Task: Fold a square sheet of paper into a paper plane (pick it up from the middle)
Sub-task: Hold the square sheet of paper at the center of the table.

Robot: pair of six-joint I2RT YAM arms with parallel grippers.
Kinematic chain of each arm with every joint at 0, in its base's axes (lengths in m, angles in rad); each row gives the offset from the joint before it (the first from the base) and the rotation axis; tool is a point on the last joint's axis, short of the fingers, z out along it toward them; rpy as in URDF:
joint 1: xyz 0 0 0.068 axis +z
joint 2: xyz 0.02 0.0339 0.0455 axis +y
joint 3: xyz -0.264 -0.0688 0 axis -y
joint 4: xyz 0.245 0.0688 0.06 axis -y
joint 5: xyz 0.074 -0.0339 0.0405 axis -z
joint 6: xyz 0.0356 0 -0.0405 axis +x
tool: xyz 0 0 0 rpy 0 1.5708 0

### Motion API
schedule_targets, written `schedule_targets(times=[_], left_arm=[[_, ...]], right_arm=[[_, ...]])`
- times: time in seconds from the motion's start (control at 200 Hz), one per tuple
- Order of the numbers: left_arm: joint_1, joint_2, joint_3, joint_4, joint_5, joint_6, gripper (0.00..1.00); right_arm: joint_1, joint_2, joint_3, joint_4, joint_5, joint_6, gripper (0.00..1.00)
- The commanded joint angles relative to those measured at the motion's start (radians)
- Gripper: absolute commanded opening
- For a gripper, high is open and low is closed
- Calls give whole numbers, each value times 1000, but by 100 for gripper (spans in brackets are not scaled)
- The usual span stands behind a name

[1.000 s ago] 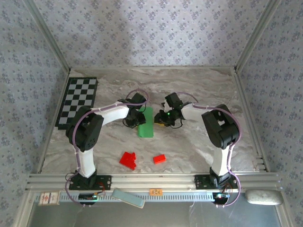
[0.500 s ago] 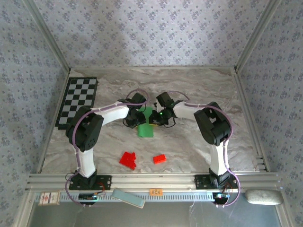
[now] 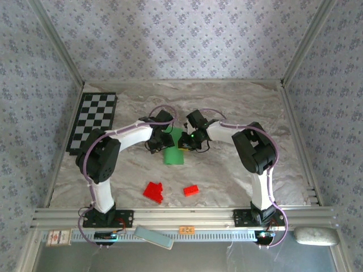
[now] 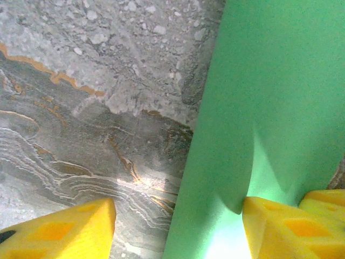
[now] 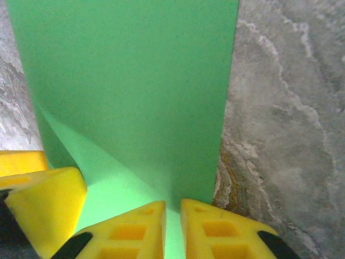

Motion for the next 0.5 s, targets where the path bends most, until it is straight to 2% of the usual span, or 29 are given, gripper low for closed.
schedule_targets(times=[0.0, 0.065, 0.275, 0.495], left_arm=[[-12, 12, 9, -6, 18, 25, 64], [-13, 34, 18, -19, 10, 29, 63], [-11, 63, 4, -24, -38, -3, 50], [-6, 64, -24, 6, -52, -58, 47]], right_arm=[[9, 34, 21, -54, 1, 23, 19], [6, 26, 27, -47, -15, 28, 19], [-35, -66, 10, -24, -31, 29, 25], [-111, -179, -94, -4, 17, 30, 30]])
